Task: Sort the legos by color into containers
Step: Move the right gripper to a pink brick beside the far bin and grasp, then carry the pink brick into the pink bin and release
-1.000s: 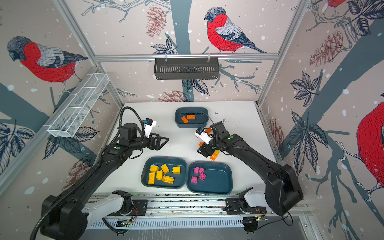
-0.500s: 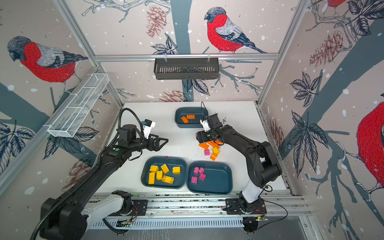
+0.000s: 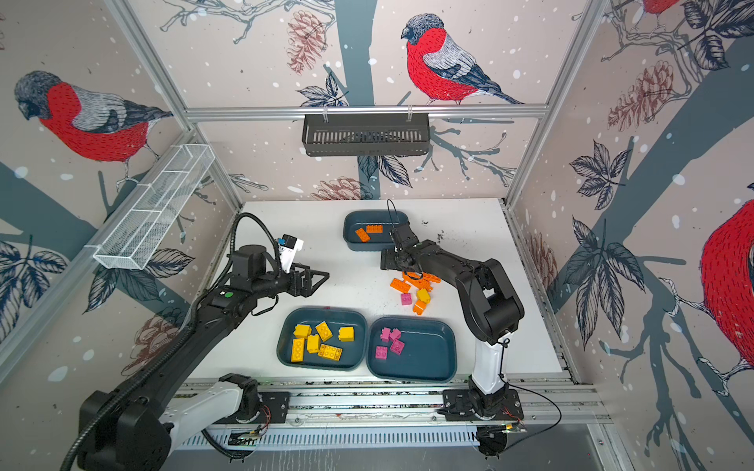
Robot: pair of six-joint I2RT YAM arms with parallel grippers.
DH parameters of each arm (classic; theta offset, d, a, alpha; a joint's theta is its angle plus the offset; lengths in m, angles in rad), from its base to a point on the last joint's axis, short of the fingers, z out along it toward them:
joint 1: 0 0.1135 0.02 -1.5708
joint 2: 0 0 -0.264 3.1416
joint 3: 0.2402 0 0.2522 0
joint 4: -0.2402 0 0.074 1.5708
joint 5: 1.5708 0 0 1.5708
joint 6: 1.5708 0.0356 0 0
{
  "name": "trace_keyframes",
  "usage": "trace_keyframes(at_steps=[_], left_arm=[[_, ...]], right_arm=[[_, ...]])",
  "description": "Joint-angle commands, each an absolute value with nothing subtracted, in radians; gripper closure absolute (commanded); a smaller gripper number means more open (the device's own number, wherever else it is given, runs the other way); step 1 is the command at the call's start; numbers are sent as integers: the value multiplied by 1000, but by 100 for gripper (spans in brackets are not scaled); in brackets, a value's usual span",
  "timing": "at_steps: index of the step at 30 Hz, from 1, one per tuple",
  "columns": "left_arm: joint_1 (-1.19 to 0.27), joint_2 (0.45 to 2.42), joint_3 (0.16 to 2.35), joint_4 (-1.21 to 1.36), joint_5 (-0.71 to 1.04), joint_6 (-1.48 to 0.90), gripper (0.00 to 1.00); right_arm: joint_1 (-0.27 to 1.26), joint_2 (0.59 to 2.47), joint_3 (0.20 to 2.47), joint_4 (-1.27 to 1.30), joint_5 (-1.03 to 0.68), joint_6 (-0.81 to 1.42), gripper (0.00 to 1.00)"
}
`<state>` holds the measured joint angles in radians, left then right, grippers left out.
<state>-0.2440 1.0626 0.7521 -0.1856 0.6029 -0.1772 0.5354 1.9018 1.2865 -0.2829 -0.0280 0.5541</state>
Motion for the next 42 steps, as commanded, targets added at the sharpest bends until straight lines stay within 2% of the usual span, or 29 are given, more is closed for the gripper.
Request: trace_keyframes(at_steps=[1, 17, 30, 42], left_arm=[[-241, 1055, 755, -160, 615, -172, 4], [-235, 1058, 743, -165, 616, -158, 4], [-235, 1031, 713, -167, 610, -160, 4], [-232, 1005, 686, -170, 609, -160, 4]], right_arm=[[536, 1929, 1314, -273, 3, 603, 20], [561, 2036, 1389, -244, -35, 616, 38], [598, 2122, 1490, -271, 59, 547, 49], [643, 2158, 1532, -323, 161, 473, 65]])
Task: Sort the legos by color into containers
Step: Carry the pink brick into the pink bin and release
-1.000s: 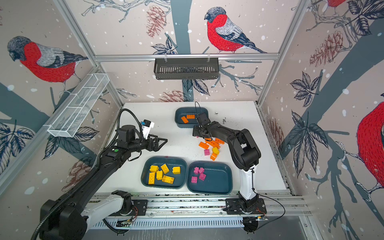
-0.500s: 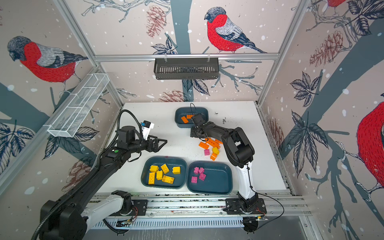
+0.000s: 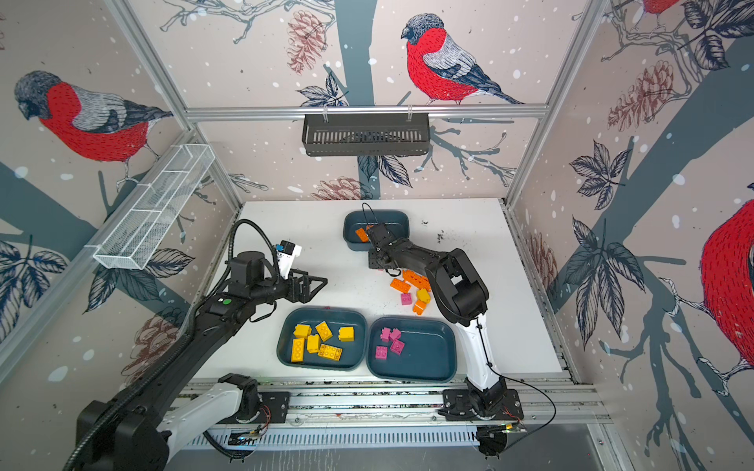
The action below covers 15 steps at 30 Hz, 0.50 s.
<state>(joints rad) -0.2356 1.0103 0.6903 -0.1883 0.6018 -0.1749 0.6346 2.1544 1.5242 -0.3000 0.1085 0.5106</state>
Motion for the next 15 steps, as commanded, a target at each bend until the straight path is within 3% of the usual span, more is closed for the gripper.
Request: trace_keyframes(at_steps=[1, 8, 15], left_arm=[[-231, 1003, 685, -172, 610, -160, 4], [-229, 999, 677, -167, 613, -158, 4], [-227, 999, 689, -164, 623, -156, 4]], right_arm=[[645, 2157, 1532, -330, 172, 469, 67], [643, 2136, 1507, -339, 206, 441, 80], [644, 1980, 1416, -317, 131, 345, 81]])
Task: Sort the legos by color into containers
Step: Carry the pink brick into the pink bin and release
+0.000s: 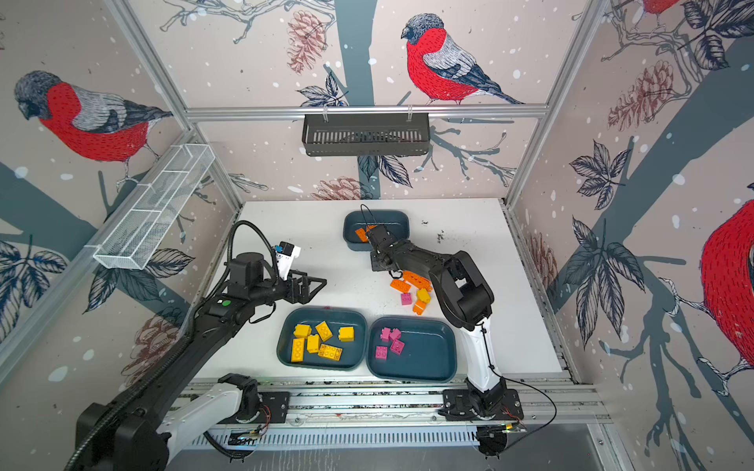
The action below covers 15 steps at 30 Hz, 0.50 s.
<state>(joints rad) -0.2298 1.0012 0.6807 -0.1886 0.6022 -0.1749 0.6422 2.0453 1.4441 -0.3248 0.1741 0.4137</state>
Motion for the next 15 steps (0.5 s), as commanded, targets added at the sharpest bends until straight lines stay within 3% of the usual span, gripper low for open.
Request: trace_keyframes(at_steps=[1, 8, 15], left_arm=[[-227, 1000, 692, -164, 625, -156, 4], [-227, 1008, 699, -154, 637, -162, 4], [-225, 1018, 698, -124, 645, -186, 4]], right_arm=[[644, 1938, 1391, -316, 104, 307, 81], [625, 1575, 1151, -408, -166, -46, 82], [650, 1295, 953, -611, -292, -321, 81]])
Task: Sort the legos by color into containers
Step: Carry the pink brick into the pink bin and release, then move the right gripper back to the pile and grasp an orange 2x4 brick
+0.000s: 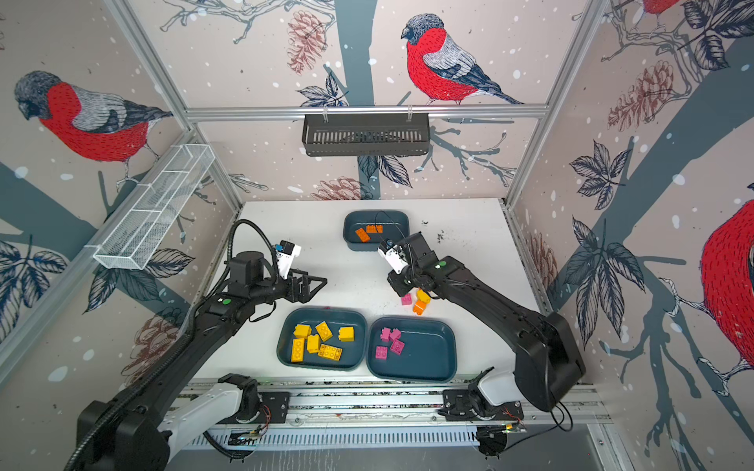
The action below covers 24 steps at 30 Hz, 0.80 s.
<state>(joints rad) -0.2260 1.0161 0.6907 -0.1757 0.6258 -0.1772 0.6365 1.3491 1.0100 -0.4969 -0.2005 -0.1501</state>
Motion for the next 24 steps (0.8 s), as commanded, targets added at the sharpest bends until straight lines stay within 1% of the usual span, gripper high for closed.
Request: trace_keyframes(at_steps=[1, 3, 6, 8, 10, 11, 12, 14, 16, 17, 19, 24], left_arm=[[-225, 1020, 701, -124, 646, -186, 4], [-225, 1027, 706, -126, 648, -185, 4], [-225, 1042, 723, -141, 653, -172, 4], [-225, 1054, 738, -157, 656, -159, 4], [-225, 1061, 748, -166, 653, -153, 4], [-225, 1062, 750, -164, 653, -152, 4], [-225, 1064, 751, -161, 652, -153, 4], [-225, 1068, 754, -158, 653, -156, 4], [-226, 1071, 756, -158, 657, -161, 4], [-225, 1073, 756, -159, 658, -162, 4], [-224, 1075, 761, -169, 658, -156, 4], [-221, 1075, 771, -187, 649, -150, 4]], right_arm=[[663, 1264, 917, -627, -296, -349, 81], [681, 1217, 870, -669, -302, -412, 81], [697, 1165, 836, -646, -291, -437, 79], [718, 1181, 820, -692, -261, -491, 77], [764, 1191, 785, -722, -180, -524, 75], [783, 1182, 767, -716, -156, -528, 72], [790, 1178, 747, -709, -155, -524, 67], [800, 1177, 724, -695, -161, -516, 54], [814, 1180, 734, -684, -137, -495, 38], [808, 1177, 747, -679, -140, -490, 34], [782, 1166, 779, -656, -167, -477, 29], [628, 1168, 861, -514, -266, -381, 28]])
